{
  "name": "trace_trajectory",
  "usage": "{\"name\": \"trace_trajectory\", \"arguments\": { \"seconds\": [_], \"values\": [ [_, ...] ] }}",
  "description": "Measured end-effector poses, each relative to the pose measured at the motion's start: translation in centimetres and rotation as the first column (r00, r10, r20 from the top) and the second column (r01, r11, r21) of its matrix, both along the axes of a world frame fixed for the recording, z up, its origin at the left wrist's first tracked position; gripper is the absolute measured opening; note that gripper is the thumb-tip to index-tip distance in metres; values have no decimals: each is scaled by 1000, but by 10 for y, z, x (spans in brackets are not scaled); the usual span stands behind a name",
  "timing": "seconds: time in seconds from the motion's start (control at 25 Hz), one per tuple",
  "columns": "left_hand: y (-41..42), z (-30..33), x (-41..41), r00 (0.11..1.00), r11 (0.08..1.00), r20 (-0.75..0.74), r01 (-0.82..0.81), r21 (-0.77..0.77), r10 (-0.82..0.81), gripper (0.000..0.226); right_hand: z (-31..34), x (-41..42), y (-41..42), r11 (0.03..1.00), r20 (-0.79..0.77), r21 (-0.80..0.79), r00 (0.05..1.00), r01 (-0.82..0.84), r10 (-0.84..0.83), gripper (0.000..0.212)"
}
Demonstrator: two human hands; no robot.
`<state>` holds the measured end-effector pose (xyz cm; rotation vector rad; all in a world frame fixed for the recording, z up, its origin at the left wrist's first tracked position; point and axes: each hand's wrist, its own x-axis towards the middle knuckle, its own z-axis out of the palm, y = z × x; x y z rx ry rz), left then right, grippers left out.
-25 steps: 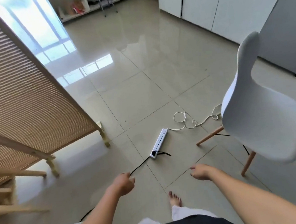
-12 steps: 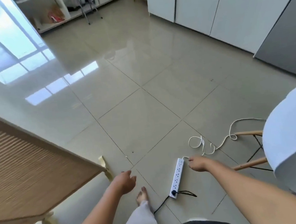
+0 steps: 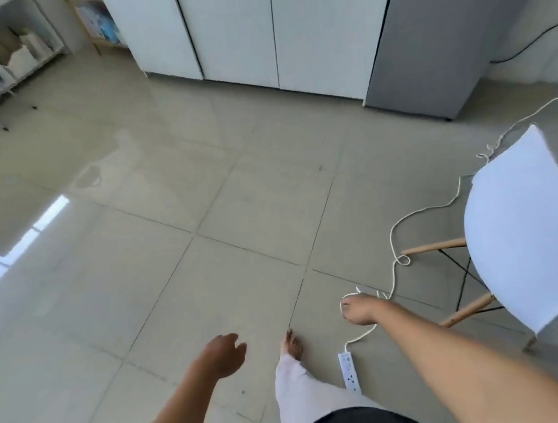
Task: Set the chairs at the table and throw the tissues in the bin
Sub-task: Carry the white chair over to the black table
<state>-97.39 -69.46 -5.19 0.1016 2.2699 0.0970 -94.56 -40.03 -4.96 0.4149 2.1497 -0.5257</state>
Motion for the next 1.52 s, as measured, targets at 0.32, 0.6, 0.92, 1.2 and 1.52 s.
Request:
{"name": "trace_trajectory", "arguments": {
  "seconds": [0.32,0.6,0.92,1.2,1.52],
  "values": [
    [107,14,-206,899,899,-32,438,4,-438,51,25,-91,67,932,-19,56,934,358,-357,59],
    [254,27,-320,551,551,-36,834,19,-834,54,47,-87,108,605,-26,108,610,789,-792,57],
    [411,49,-347,23,25,-104,1000,-19,-994,53,80,-36,92,44,-78,109,53,993,-996,58],
    [520,69,-299,-102,-111,-176,993,42,-979,51,94,22,118,-338,-138,30,-331,941,-933,64],
    [633,130,-251,464,433,52,774,463,-885,53,130,65,196,-818,141,-567,-967,96,-211,87]
  ]
}}
